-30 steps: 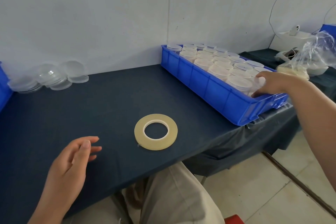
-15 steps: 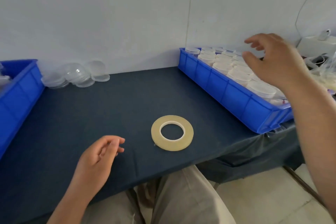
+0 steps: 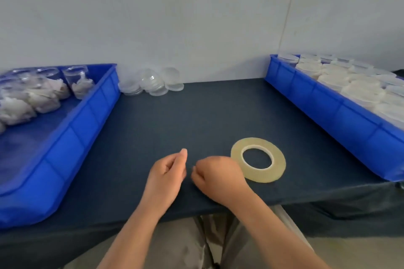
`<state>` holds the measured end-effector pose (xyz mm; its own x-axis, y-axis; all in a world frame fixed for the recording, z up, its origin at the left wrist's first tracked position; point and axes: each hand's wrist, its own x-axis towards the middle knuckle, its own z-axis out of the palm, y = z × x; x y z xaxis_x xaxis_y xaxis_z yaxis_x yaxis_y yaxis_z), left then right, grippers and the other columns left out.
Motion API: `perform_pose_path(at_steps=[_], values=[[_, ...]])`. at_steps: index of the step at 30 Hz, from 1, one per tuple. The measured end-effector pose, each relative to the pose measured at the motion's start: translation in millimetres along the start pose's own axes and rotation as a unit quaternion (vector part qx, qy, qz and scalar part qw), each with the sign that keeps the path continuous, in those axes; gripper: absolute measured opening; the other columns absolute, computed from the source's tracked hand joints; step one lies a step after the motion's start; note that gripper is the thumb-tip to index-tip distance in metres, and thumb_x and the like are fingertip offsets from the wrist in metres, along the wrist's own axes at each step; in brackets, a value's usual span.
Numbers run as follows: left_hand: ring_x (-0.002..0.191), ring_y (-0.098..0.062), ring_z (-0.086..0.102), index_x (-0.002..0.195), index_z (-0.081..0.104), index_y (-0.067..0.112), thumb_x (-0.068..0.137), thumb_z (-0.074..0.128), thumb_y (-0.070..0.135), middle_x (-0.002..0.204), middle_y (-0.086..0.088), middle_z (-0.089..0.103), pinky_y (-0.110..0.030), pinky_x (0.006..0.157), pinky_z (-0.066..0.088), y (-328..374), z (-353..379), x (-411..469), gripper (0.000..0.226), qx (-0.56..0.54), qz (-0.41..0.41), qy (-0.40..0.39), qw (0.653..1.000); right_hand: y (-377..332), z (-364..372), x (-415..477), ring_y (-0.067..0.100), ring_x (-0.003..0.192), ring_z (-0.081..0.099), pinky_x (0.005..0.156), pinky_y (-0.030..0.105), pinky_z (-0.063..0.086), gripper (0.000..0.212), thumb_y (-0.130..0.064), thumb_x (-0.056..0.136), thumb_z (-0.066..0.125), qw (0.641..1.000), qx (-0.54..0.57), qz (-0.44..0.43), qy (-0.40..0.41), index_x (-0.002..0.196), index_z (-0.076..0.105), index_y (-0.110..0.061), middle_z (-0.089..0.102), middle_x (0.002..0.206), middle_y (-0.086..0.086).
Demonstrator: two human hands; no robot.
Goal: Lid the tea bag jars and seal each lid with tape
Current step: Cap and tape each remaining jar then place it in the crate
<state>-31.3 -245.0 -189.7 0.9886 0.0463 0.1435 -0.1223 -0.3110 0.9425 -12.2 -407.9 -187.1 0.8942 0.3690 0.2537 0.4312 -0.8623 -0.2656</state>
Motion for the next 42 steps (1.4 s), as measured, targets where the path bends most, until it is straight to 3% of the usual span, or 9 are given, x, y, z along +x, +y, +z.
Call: perform_pose_path(at_steps=[6, 11, 20, 23, 25, 31, 36, 39, 42], values=[[0.052, -0.002, 0.048, 0.067, 0.059, 0.025, 0.103, 0.054, 0.056, 0.062, 0.006, 0.061, -0.014, 0.053, 0.038, 22.8, -31.6, -1.5, 0.047, 0.094, 0.039, -0.016, 0.995, 8.5, 8.6, -1.9, 0.021, 0.058, 0.051, 0.060, 0.044, 0.045, 0.048, -0.041, 0.105, 0.050, 1.000, -0.005, -0.028, 0.004, 0.064, 0.047, -0.016, 0.050, 0.061, -0.001], [0.063, -0.006, 0.066, 0.085, 0.069, 0.030, 0.090, 0.055, 0.070, 0.077, 0.009, 0.072, -0.025, 0.060, 0.051, 82.7, -109.9, 35.3, 0.043, 0.200, 0.061, 0.035, 0.977, 6.4, 11.8, -0.8, 0.018, 0.060, 0.050, 0.057, 0.034, 0.029, 0.051, -0.049, 0.107, 0.044, 0.999, -0.038, -0.022, 0.001, 0.065, 0.040, -0.020, 0.046, 0.062, -0.001], [0.090, -0.032, 0.071, 0.096, 0.076, 0.006, 0.100, 0.057, 0.023, 0.096, -0.013, 0.076, -0.040, 0.081, 0.055, 96.2, -246.4, 214.3, 0.026, 0.412, -0.071, 0.122, 0.900, 8.8, 17.4, -2.1, 0.015, 0.052, 0.047, 0.052, 0.034, 0.036, 0.054, -0.051, 0.104, 0.049, 0.998, -0.047, -0.032, 0.029, 0.062, 0.037, -0.020, 0.043, 0.057, -0.003], [0.093, -0.037, 0.066, 0.106, 0.075, 0.002, 0.097, 0.060, 0.018, 0.105, -0.021, 0.071, -0.042, 0.085, 0.051, 59.7, -271.9, 246.9, 0.024, 0.509, -0.137, 0.084, 0.846, 7.7, 18.3, -3.9, 0.013, 0.045, 0.042, 0.045, 0.033, 0.036, 0.055, -0.043, 0.097, 0.067, 0.995, -0.037, -0.055, 0.074, 0.059, 0.034, -0.021, 0.039, 0.052, -0.006], [0.116, -0.041, 0.064, 0.133, 0.067, 0.006, 0.102, 0.062, 0.025, 0.132, -0.023, 0.066, -0.046, 0.101, 0.050, 32.5, -287.2, 261.3, 0.036, 0.534, -0.134, 0.071, 0.832, 8.0, 18.5, -3.2, 0.012, 0.043, 0.040, 0.041, 0.033, 0.036, 0.059, -0.038, 0.091, 0.079, 0.993, -0.030, -0.070, 0.089, 0.059, 0.032, -0.023, 0.037, 0.052, -0.007], [0.158, -0.036, 0.027, 0.166, 0.022, 0.004, 0.103, 0.067, 0.030, 0.174, -0.016, 0.021, -0.050, 0.127, 0.026, -8.5, -307.4, 309.9, 0.082, 0.516, -0.087, 0.059, 0.850, 9.2, 18.0, 5.6, 0.011, 0.038, 0.039, 0.037, 0.024, 0.026, 0.068, -0.037, 0.068, 0.096, 0.990, -0.052, -0.093, 0.096, 0.057, 0.030, -0.026, 0.039, 0.049, -0.009], [0.126, -0.041, 0.056, 0.153, 0.038, 0.003, 0.109, 0.057, 0.032, 0.143, -0.027, 0.057, -0.047, 0.106, 0.039, -22.0, -297.0, 338.6, 0.056, 0.461, -0.144, 0.061, 0.873, 10.2, 21.4, 14.1, 0.010, 0.034, 0.038, 0.037, 0.023, 0.021, 0.056, -0.050, 0.067, 0.079, 0.986, -0.089, -0.072, 0.123, 0.051, 0.033, -0.025, 0.039, 0.045, -0.009], [0.131, -0.044, 0.054, 0.136, 0.060, 0.002, 0.115, 0.044, 0.028, 0.144, -0.028, 0.057, -0.050, 0.113, 0.034, -41.5, -291.4, 339.2, 0.038, 0.442, -0.162, 0.064, 0.880, 9.8, 21.7, 16.6, 0.011, 0.034, 0.038, 0.037, 0.024, 0.021, 0.051, -0.052, 0.075, 0.069, 0.982, -0.087, -0.062, 0.156, 0.049, 0.035, -0.023, 0.040, 0.045, -0.008], [0.129, -0.048, 0.056, 0.139, 0.062, 0.012, 0.105, 0.062, 0.032, 0.149, -0.026, 0.048, -0.057, 0.110, 0.043, -51.1, -297.6, 345.7, 0.039, 0.522, -0.079, 0.134, 0.838, 9.5, 23.1, 13.6, 0.010, 0.036, 0.040, 0.040, 0.024, 0.019, 0.046, -0.053, 0.081, 0.055, 0.978, -0.097, -0.066, 0.172, 0.048, 0.043, -0.022, 0.041, 0.047, -0.008]])
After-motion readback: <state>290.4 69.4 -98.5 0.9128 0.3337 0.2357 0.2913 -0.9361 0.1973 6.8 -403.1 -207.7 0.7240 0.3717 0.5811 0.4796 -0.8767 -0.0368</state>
